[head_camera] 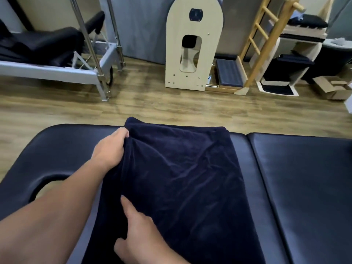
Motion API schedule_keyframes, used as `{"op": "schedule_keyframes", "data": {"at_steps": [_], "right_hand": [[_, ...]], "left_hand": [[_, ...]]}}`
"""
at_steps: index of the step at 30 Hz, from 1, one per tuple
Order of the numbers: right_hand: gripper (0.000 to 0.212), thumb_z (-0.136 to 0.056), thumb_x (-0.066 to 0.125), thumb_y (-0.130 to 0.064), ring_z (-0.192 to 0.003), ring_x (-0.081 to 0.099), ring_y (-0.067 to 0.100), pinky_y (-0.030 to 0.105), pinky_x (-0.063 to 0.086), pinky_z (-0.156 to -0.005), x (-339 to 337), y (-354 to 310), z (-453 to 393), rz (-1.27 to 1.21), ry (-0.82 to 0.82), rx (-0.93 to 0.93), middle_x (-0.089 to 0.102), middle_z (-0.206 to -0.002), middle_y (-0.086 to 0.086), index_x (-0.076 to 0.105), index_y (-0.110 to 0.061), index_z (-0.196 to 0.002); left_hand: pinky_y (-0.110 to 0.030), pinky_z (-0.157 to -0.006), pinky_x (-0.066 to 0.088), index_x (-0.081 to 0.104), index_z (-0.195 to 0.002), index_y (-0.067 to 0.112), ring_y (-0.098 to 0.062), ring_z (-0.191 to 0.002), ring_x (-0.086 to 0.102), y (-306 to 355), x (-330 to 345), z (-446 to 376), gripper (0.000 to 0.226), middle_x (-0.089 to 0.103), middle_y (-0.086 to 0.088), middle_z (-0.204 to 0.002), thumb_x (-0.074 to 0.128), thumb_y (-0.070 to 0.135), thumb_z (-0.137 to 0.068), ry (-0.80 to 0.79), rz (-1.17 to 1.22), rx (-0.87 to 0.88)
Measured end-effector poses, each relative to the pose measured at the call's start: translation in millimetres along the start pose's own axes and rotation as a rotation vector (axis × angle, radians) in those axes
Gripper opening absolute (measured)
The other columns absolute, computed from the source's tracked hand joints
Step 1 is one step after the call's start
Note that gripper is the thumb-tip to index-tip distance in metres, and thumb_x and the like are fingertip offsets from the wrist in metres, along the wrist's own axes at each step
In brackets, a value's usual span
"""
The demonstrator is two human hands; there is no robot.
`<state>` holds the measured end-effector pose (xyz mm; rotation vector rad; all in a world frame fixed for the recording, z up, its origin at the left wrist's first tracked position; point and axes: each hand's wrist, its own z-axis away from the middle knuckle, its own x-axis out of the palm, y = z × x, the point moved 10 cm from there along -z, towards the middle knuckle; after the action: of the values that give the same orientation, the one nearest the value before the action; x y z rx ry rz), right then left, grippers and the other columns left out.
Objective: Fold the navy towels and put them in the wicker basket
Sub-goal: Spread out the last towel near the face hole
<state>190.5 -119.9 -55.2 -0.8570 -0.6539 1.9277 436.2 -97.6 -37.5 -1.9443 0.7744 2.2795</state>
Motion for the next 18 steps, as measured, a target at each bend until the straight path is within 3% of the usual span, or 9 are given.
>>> {"op": "schedule_keyframes", "data": {"at_steps": [2,4,6,8,10,12,14,16,18], "right_hand": [[0.093,-0.088,0.066,-0.027,-0.139,0.042,0.015,0.032,0.025,-0.121,15.1,-3.5,-6.6,-0.005,-0.099,-0.013,0.047,-0.147,-0.007,0.006,-0.055,-0.154],[0.075,-0.089,0.070,-0.031,-0.122,0.056,0.007,0.025,0.033,-0.115,17.7,-0.3,-5.2,-0.026,-0.167,-0.054,0.061,-0.127,-0.011,0.033,-0.047,-0.152],[0.050,-0.092,0.068,-0.029,-0.117,0.060,0.005,0.021,0.038,-0.111,-3.8,6.9,-3.6,0.037,-0.112,-0.137,0.065,-0.126,-0.010,0.056,-0.034,-0.140],[0.041,-0.092,0.061,-0.028,-0.121,0.059,0.011,0.019,0.038,-0.110,-45.0,18.8,-7.4,0.205,0.091,-0.240,0.064,-0.130,-0.005,0.064,-0.026,-0.134],[0.044,-0.091,0.056,-0.031,-0.129,0.051,0.019,0.028,0.034,-0.115,-85.5,35.4,-13.7,0.412,0.273,-0.289,0.059,-0.135,-0.004,0.062,-0.025,-0.135],[0.050,-0.094,0.052,-0.040,-0.146,0.025,0.026,0.049,0.021,-0.121,-127.9,65.5,-24.3,0.607,0.367,-0.167,0.039,-0.153,-0.005,0.049,-0.034,-0.143],[0.060,-0.096,0.049,-0.054,-0.153,-0.003,0.028,0.061,0.009,-0.120,-173.9,104.4,-31.1,0.696,0.399,0.014,0.008,-0.166,-0.010,0.028,-0.044,-0.151],[0.068,-0.094,0.044,-0.066,-0.153,-0.009,0.029,0.061,0.013,-0.118,-216.7,129.4,-30.6,0.711,0.482,0.119,-0.006,-0.167,-0.011,0.015,-0.047,-0.154],[0.076,-0.093,0.036,-0.073,-0.153,-0.010,0.028,0.056,0.017,-0.116,-242.2,139.4,-31.2,0.735,0.552,0.191,-0.012,-0.168,-0.001,0.010,-0.041,-0.157]], "left_hand": [[-0.043,-0.074,0.046,0.039,-0.097,0.032,-0.031,-0.093,0.059,-25.2,5.2,1.4,0.028,0.059,-0.007,-0.125,0.040,0.005,-0.090,-0.074,-0.083,-0.074],[-0.054,-0.101,0.041,0.045,-0.113,0.023,-0.037,-0.134,0.044,-50.0,9.1,7.0,0.019,0.027,-0.012,-0.162,0.046,0.017,-0.095,-0.146,-0.263,-0.218],[-0.059,-0.106,0.037,0.049,-0.121,0.011,-0.042,-0.141,0.034,-44.5,7.4,13.9,0.029,0.024,-0.023,-0.161,0.049,0.022,-0.094,-0.074,-0.330,-0.236],[-0.060,-0.102,0.044,0.056,-0.123,0.007,-0.043,-0.138,0.040,1.4,15.8,23.5,0.042,0.033,-0.027,-0.156,0.048,0.030,-0.089,0.028,-0.246,0.004],[-0.060,-0.110,0.038,0.045,-0.147,0.022,-0.038,-0.148,0.029,46.0,53.5,41.2,0.072,0.021,-0.020,-0.165,0.029,0.059,-0.088,-0.108,-0.237,0.217],[-0.060,-0.119,0.017,0.007,-0.161,0.037,-0.034,-0.156,0.000,46.1,95.7,53.0,0.091,-0.008,-0.011,-0.169,0.013,0.083,-0.082,-0.346,-0.270,0.100],[-0.065,-0.118,0.006,-0.016,-0.159,0.034,-0.033,-0.154,-0.014,29.7,113.6,57.2,0.101,-0.023,-0.010,-0.166,0.010,0.092,-0.079,-0.420,-0.302,-0.064],[-0.070,-0.116,0.002,-0.021,-0.158,0.023,-0.033,-0.154,-0.017,19.8,115.7,51.1,0.107,-0.027,-0.013,-0.165,0.007,0.091,-0.080,-0.405,-0.346,-0.157],[-0.072,-0.116,-0.001,-0.014,-0.159,0.012,-0.037,-0.154,-0.015,16.8,106.4,36.4,0.109,-0.021,-0.019,-0.165,0.007,0.087,-0.084,-0.348,-0.335,-0.274]]}}
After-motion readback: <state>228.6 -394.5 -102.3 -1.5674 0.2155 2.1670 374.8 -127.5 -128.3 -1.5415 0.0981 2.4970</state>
